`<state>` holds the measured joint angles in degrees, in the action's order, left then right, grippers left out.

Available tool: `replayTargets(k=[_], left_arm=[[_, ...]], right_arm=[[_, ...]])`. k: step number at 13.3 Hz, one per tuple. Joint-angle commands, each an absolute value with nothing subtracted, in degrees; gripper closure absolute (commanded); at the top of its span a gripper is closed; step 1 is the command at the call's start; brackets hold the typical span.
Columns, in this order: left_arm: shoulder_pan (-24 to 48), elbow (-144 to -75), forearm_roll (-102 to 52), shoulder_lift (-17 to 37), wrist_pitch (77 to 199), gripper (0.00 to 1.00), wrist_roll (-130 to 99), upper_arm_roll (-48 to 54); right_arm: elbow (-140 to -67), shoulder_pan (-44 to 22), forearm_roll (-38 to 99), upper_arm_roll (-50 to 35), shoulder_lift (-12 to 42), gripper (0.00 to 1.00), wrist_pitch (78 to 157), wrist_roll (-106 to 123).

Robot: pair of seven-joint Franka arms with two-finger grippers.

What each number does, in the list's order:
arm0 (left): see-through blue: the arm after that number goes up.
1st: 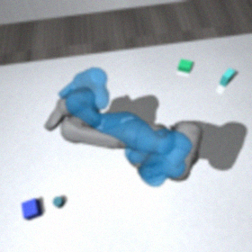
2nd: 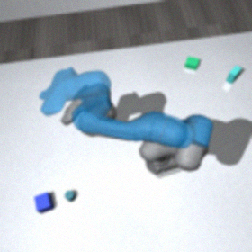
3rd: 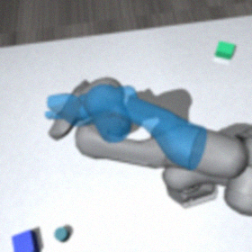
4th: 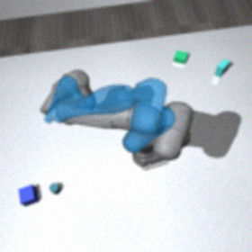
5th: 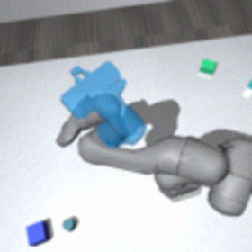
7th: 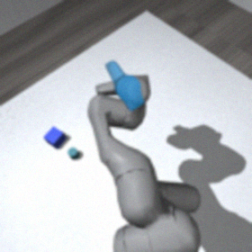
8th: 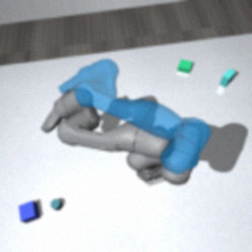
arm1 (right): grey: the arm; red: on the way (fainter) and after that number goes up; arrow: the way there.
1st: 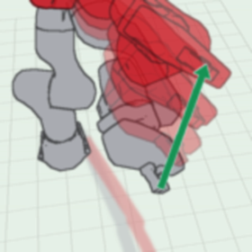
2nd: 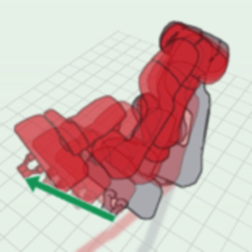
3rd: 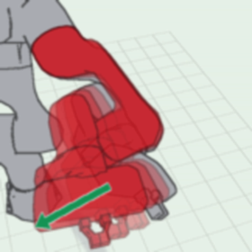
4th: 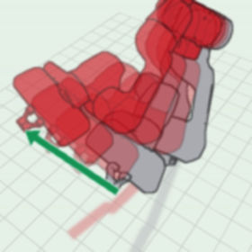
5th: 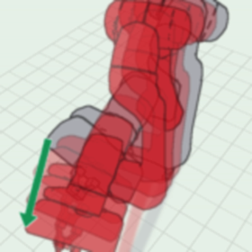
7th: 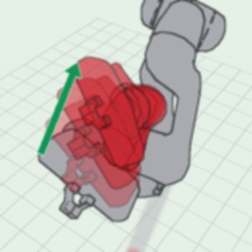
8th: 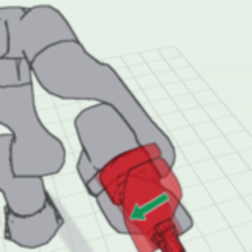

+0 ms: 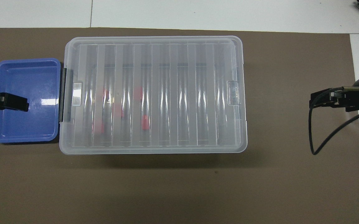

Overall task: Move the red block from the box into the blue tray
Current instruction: 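Move the right gripper toward the clear box lid's edge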

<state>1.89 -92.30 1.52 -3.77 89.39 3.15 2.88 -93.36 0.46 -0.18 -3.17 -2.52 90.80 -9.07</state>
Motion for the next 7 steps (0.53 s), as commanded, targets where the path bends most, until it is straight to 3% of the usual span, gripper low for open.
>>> replayTargets(k=[1, 7], left_arm=[[1.58, -92.20, 1.14, -4.31, 88.42, 0.00, 3.08, 2.81], [1.58, -92.20, 1.14, -4.31, 88.42, 0.00, 3.08, 2.81]], right_arm=[[-95.01, 1.41, 0.44, -3.52, -3.87, 0.00, 90.70, -8.08], [-95.71, 1.41, 0.53, -3.52, -4.13, 0.00, 91.32, -7.73]])
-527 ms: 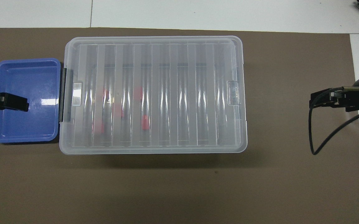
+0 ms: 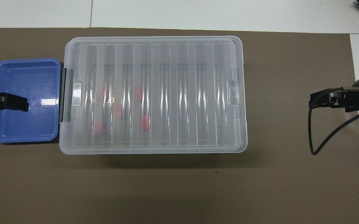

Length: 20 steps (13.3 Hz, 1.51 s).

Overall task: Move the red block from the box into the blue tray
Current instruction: 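Move the right gripper toward the clear box lid's edge, then grasp the clear lid edge with the right gripper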

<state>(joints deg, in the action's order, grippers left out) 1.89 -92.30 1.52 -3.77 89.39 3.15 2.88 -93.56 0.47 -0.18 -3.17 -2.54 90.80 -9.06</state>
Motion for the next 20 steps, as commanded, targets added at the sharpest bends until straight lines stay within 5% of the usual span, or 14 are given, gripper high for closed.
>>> replayTargets(k=[1, 9, 20], left_arm=[[1.67, -92.20, 1.14, -4.31, 88.42, 0.00, 3.08, 2.81], [1.67, -92.20, 1.14, -4.31, 88.42, 0.00, 3.08, 2.81], [1.67, -92.20, 1.14, -4.31, 88.33, 0.00, 3.08, 2.81]], right_arm=[[-96.50, 1.41, 0.79, -3.52, -4.22, 0.00, 92.71, -7.82], [-104.93, -0.61, 0.88, -4.13, -4.22, 0.00, 107.12, -12.11], [-107.23, -9.67, 0.18, -4.13, 1.93, 0.00, 119.26, -22.84]])
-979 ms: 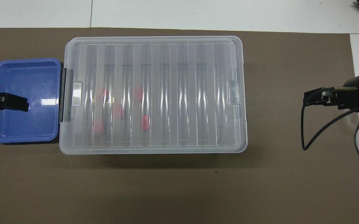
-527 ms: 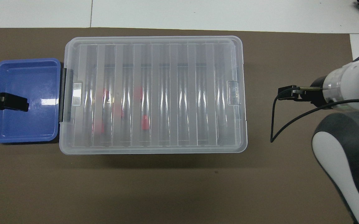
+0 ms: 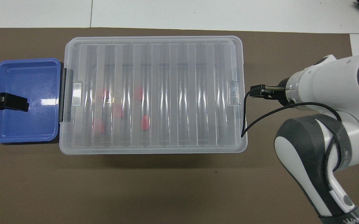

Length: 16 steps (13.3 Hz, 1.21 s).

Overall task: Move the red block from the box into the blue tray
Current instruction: 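Grasp the clear lid edge with the right gripper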

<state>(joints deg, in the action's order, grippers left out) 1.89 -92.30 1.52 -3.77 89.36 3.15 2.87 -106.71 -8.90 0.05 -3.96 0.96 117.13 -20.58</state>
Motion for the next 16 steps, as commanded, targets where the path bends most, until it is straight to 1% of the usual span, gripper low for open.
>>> replayTargets(k=[1, 4, 7, 11, 16], left_arm=[[1.67, -92.20, 1.14, -4.31, 88.33, 0.00, 3.08, 2.81], [1.67, -92.20, 1.14, -4.31, 88.33, 0.00, 3.08, 2.81], [1.67, -92.20, 1.14, -4.31, 88.33, 0.00, 3.08, 2.81], [1.67, -92.20, 1.14, -4.31, 88.33, 0.00, 3.08, 2.81], [1.58, -92.20, 1.14, -4.31, 88.33, 0.00, 3.08, 2.81]], right_arm=[[-107.23, -10.54, 0.18, -4.13, 2.37, 0.00, 119.96, -23.72], [-107.66, -11.69, 0.00, -4.04, 2.90, 0.00, 119.71, -24.08], [-109.60, -12.83, -0.79, -4.04, 2.11, 0.00, 119.71, -24.26], [-113.19, -12.92, -2.46, -4.13, 0.45, 0.00, 120.06, -24.26], [-115.75, -12.92, -4.74, -4.13, -1.05, 0.00, 118.83, -23.91]])
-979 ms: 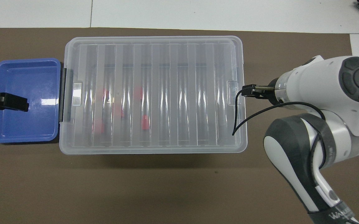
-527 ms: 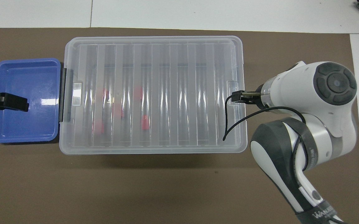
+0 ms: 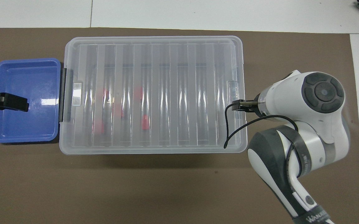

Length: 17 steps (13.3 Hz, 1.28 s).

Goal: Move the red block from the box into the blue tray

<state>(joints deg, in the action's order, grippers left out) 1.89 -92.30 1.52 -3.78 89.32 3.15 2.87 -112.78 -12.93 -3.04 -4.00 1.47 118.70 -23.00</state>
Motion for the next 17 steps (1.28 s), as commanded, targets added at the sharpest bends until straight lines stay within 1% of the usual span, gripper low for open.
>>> replayTargets(k=[1, 5, 9, 17], left_arm=[[1.58, -92.20, 1.14, -4.31, 88.33, 0.00, 3.08, 2.81], [1.67, -92.20, 1.14, -4.31, 88.33, 0.00, 3.08, 2.81], [1.67, -92.20, 1.14, -4.31, 88.33, 0.00, 3.08, 2.81], [1.67, -92.20, 1.14, -4.31, 88.33, 0.00, 3.08, 2.81]], right_arm=[[-115.84, -12.92, -5.36, -4.13, -1.14, 0.00, 118.31, -23.91], [-115.84, -11.61, -5.89, -3.87, -1.32, 0.00, 114.88, -22.25], [-115.84, -7.48, -5.89, -3.87, -1.84, 0.00, 112.15, -15.23], [-115.75, 1.48, -5.89, -3.96, -2.02, 0.00, 112.06, 7.71]])
